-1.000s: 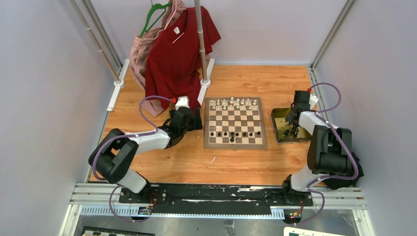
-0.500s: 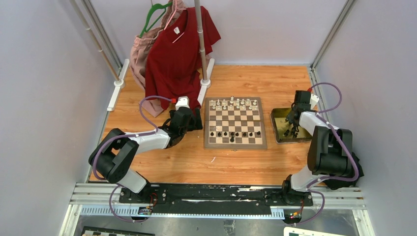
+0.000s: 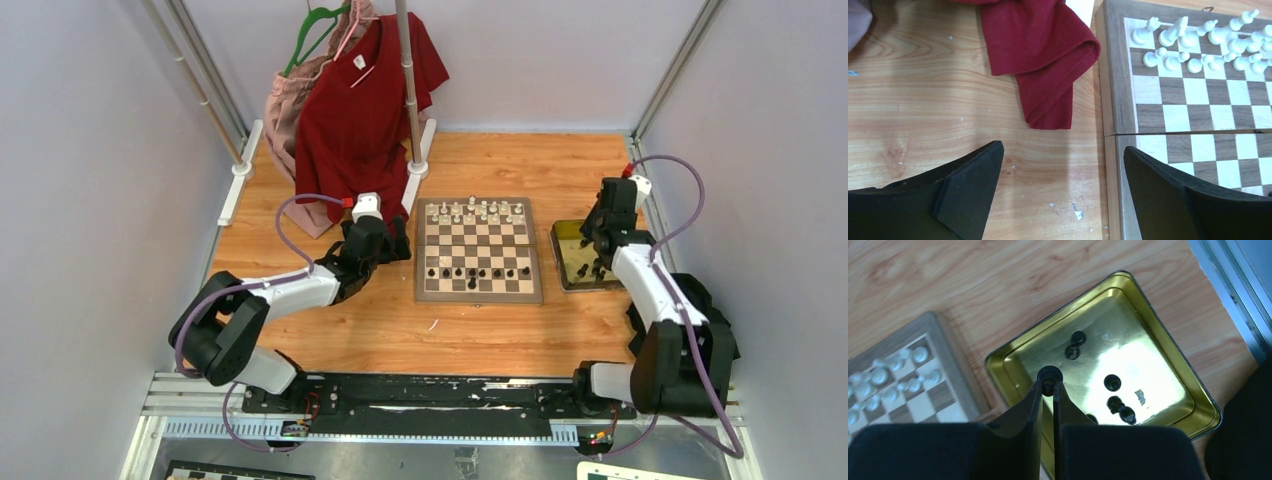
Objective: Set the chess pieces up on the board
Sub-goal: Pick up the chess piece from the storage box, then place the chess piece on the chessboard.
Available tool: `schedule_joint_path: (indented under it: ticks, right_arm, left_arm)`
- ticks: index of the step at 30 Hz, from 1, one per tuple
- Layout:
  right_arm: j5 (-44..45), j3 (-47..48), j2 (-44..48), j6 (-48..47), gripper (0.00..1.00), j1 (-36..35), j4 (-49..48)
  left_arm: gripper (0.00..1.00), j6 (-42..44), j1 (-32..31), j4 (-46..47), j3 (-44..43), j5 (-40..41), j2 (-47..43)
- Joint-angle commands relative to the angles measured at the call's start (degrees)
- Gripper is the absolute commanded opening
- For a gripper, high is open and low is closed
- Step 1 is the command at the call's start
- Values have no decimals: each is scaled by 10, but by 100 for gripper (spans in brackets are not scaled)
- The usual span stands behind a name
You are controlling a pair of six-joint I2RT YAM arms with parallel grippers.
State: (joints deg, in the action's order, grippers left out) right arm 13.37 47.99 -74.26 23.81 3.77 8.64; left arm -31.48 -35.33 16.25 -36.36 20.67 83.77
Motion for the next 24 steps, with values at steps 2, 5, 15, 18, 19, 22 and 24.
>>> schedule_joint_path:
  ticks: [2, 5, 15, 18, 19, 22, 24]
  right_arm:
    - [-38, 14, 69, -52, 0, -84, 68]
    - [-67, 18, 102, -76, 0, -158, 90]
    - [-28, 51, 157, -109, 0, -410, 161]
    - [-20, 54, 159, -103, 0, -467, 171]
    - [-16, 52, 159, -102, 0, -486, 173]
    - [2, 49, 156, -101, 0, -541, 179]
    - [17, 46, 152, -101, 0, -572, 181]
  left_arm:
    - [96, 9, 4, 9, 14, 27, -43]
    - [96, 10, 4, -12, 13, 38, -65]
    - [95, -3, 4, -67, 23, 48, -134]
    - [95, -6, 4, -76, 27, 50, -146]
    - [95, -6, 4, -79, 27, 50, -148]
    - [95, -5, 4, -87, 25, 52, -152]
    - [95, -5, 4, -91, 25, 53, -151]
